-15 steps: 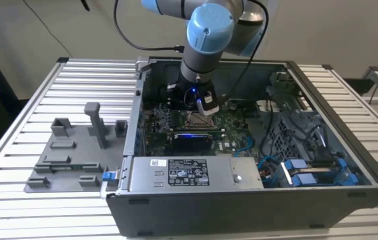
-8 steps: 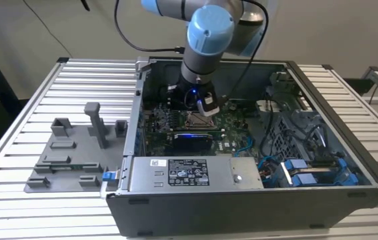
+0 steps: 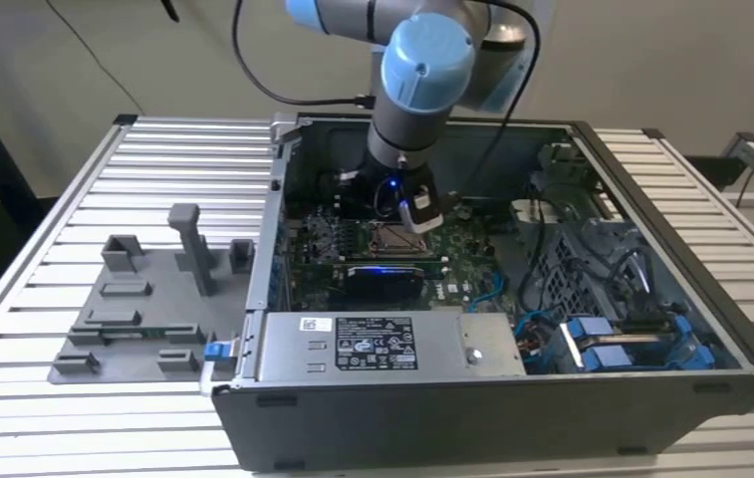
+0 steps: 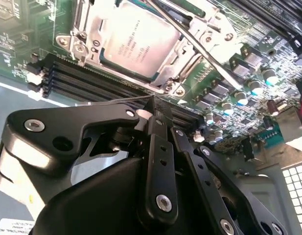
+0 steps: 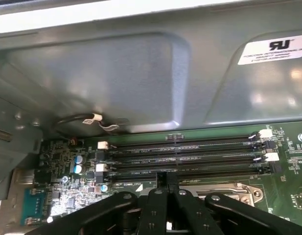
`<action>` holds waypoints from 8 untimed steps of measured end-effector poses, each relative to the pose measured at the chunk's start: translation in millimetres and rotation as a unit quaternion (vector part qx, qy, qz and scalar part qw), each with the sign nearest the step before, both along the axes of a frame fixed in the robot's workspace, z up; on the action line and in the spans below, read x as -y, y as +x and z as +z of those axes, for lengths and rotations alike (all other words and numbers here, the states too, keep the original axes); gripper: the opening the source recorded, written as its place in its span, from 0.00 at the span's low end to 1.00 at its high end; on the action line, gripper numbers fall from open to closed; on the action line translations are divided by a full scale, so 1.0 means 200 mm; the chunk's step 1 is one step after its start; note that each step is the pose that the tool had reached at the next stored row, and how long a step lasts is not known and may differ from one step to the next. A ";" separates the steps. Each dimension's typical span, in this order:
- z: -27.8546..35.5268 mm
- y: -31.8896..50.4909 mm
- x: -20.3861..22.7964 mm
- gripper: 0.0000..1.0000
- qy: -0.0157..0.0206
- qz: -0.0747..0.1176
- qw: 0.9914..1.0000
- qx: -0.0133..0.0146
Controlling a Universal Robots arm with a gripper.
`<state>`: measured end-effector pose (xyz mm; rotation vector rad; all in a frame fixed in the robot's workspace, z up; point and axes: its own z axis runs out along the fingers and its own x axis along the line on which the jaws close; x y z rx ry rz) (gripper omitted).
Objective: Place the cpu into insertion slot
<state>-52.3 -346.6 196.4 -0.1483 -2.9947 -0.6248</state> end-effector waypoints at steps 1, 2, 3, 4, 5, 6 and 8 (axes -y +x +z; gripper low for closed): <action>-0.001 0.006 0.000 0.11 0.000 0.000 1.000 0.000; -0.002 0.012 0.000 0.11 0.000 0.000 1.000 0.000; -0.003 0.017 0.000 0.11 0.000 0.000 1.000 0.000; -0.004 0.022 0.000 0.11 0.000 0.000 1.000 0.000; -0.005 0.027 0.000 0.11 0.000 0.000 1.000 0.000; -0.006 0.031 0.000 0.11 0.000 0.000 1.000 0.000; -0.008 0.040 0.000 0.11 0.000 0.000 1.000 0.000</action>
